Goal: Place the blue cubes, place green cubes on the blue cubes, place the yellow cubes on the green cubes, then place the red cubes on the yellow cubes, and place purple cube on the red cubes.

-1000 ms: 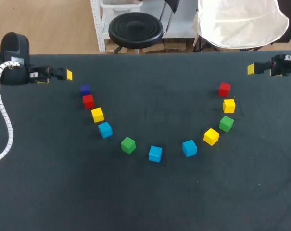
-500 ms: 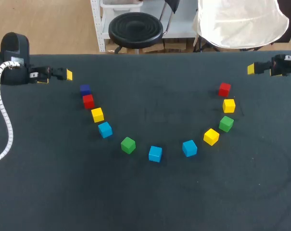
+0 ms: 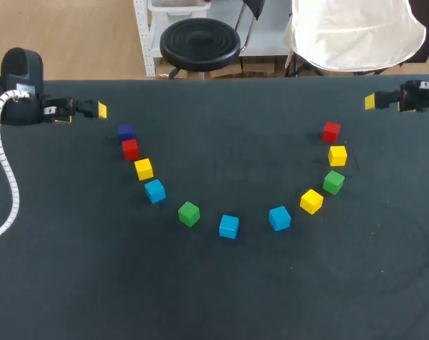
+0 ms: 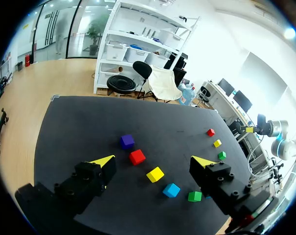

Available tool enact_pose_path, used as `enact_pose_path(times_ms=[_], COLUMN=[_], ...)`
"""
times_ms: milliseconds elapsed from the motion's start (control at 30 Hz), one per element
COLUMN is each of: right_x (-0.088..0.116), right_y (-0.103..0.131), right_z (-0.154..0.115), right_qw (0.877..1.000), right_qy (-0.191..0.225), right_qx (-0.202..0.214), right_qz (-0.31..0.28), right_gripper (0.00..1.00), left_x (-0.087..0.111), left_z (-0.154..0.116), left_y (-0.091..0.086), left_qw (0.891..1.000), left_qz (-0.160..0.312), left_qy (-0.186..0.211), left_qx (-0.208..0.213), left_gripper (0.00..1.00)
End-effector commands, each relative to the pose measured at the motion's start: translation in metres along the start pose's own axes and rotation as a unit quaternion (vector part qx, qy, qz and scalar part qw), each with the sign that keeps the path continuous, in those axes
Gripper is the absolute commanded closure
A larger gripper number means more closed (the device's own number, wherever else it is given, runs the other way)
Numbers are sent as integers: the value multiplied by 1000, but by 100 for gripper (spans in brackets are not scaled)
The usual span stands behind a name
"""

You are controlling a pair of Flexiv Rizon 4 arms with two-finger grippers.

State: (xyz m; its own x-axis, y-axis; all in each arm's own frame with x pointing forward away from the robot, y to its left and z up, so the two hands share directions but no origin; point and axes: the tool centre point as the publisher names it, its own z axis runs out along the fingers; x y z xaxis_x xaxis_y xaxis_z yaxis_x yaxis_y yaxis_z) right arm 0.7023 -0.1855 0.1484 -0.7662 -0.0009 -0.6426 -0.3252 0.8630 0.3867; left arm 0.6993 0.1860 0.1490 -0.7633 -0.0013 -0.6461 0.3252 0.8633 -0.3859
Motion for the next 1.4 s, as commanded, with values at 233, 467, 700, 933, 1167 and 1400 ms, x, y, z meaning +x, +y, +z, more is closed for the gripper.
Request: enact_pose_path(times_ms=[233,467,700,933,1167,1400], right_x=[1,1,1,1,1,1], right_y=[1,1,1,1,1,1], right_z=[-2,-2,-2,-2,-2,-2], right_qw=[1000,1000,1000,1000,1000,1000], right_qy=[0,0,0,0,0,0], right_qx=[3,3,3,3,3,3], right_qz=[0,0,0,0,0,0], right_gripper=[0,0,0,0,0,0], left_x=[-1,-1,-1,6,13,11], left_z=[0,0,0,5,12,14], left_y=[-2,-2,-2,-8,-15,-15], left_qw=[1000,1000,1000,999,990,988], left_qz=[-1,-1,-1,19,79,115], left_qy=[3,3,3,14,43,55], left_qx=[-4,-4,-4,24,108,89], left_gripper=[0,0,0,0,0,0])
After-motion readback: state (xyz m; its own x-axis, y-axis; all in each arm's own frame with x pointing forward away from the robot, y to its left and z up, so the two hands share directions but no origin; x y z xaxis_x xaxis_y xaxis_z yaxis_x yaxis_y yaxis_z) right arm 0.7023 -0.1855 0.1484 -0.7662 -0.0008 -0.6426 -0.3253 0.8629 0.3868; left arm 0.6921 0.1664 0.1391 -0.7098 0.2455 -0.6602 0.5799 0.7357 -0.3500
